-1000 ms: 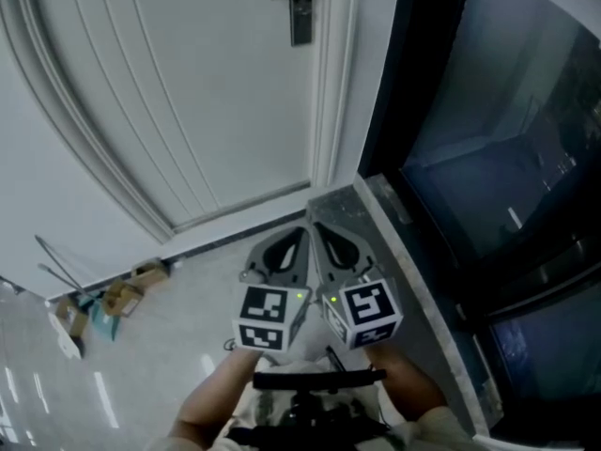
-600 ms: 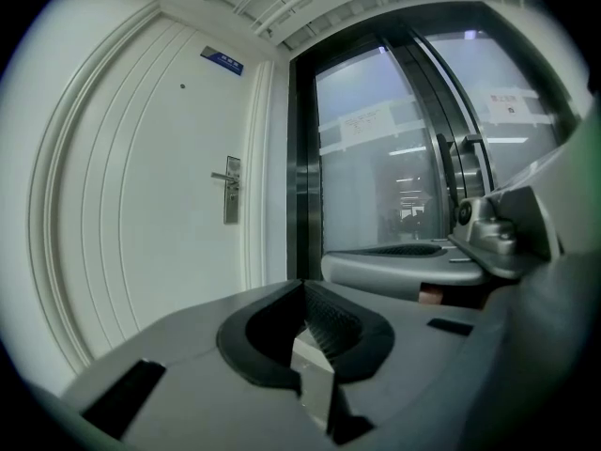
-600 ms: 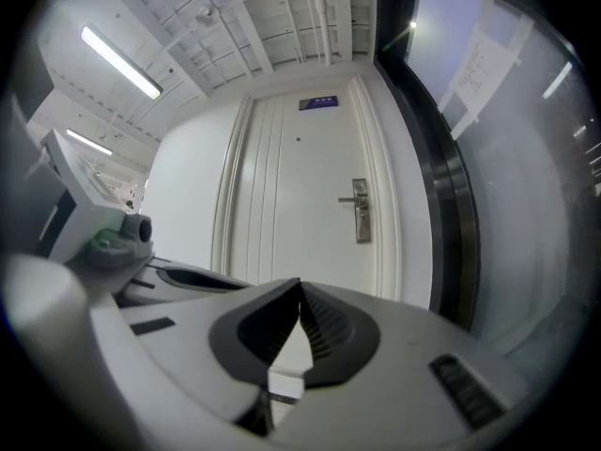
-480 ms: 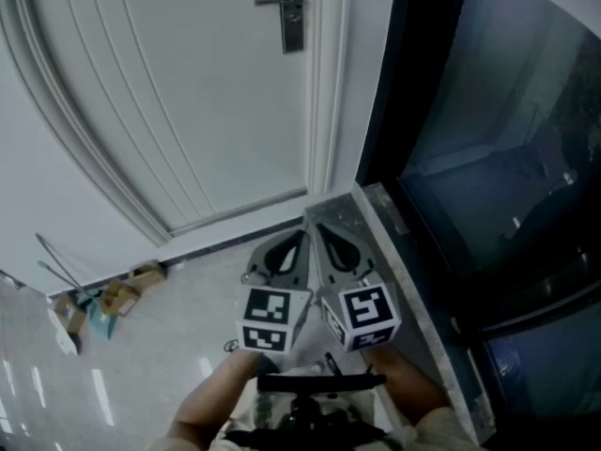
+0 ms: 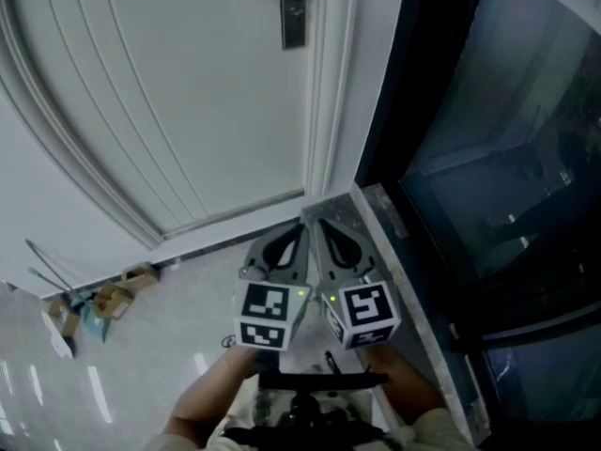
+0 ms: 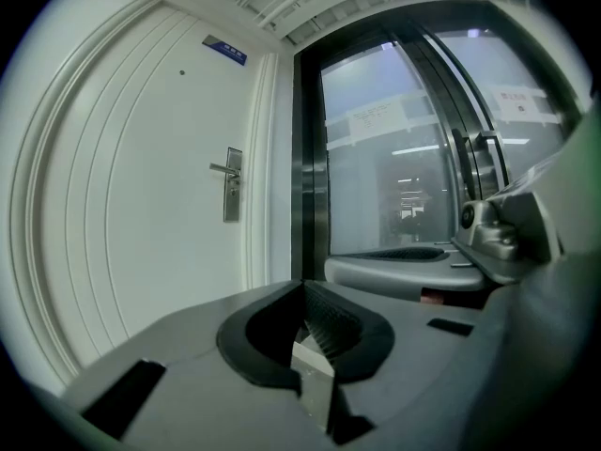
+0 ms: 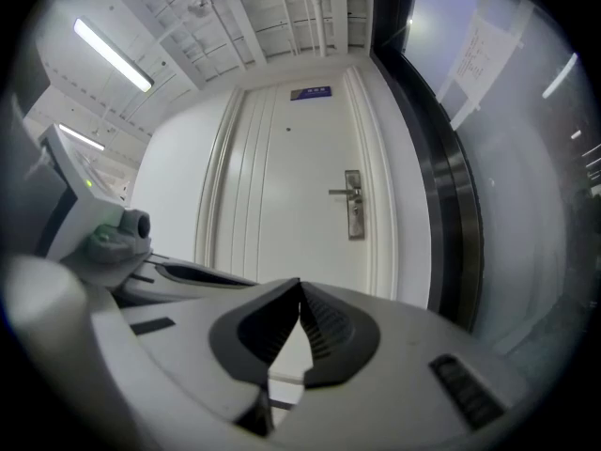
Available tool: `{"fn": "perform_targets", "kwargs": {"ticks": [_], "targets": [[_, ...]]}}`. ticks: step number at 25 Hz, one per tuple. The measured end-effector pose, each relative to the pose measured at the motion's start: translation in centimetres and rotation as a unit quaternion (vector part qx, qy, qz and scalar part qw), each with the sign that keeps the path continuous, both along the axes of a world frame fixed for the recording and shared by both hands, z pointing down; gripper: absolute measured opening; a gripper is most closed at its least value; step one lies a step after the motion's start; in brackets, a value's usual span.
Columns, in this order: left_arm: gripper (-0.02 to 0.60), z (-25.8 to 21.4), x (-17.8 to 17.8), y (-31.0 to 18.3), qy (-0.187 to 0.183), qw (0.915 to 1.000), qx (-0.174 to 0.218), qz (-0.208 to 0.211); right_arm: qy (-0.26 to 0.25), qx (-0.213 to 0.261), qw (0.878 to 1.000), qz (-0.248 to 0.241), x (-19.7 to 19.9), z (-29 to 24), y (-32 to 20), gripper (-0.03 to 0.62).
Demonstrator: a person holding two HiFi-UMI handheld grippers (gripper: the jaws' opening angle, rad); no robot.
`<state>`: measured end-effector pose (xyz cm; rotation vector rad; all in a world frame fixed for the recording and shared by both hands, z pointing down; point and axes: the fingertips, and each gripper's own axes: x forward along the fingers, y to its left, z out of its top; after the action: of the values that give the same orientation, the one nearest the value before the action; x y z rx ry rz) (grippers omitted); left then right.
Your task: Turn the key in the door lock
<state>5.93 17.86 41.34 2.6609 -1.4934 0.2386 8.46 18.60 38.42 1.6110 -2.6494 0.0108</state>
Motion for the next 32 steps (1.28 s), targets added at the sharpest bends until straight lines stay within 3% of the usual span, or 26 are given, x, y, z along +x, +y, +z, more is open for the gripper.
{"fn": "perform_targets", "kwargs": {"ticks": [12, 20, 25, 32], "targets": [[0.021, -0.6, -6.0, -10.7, 0.009, 0.9991, 0.000, 0.043, 0.010, -0.004, 0.999, 0.039, -6.6, -0.8, -10.4, 0.006], [0.021, -0.8, -9.9, -15.6, 0.014, 0.9981, 0.000, 0.059, 0.049, -0.007, 0.998, 0.047, -10.6, -0.4, -15.1, 0.006], [0.021, -1.0, -10.4, -17.8, 0.019, 0.9976, 0.001, 0.066, 0.023, -0.004, 0.998, 0.051, -11.5, -0.8, -17.6, 0.006], [0.021, -1.6, -10.2, -20.5, 0.024, 0.9978, 0.009, 0.061, 0.054, 0.005, 0.998, 0.044, -11.3, -0.9, -19.9, 0.006]]}}
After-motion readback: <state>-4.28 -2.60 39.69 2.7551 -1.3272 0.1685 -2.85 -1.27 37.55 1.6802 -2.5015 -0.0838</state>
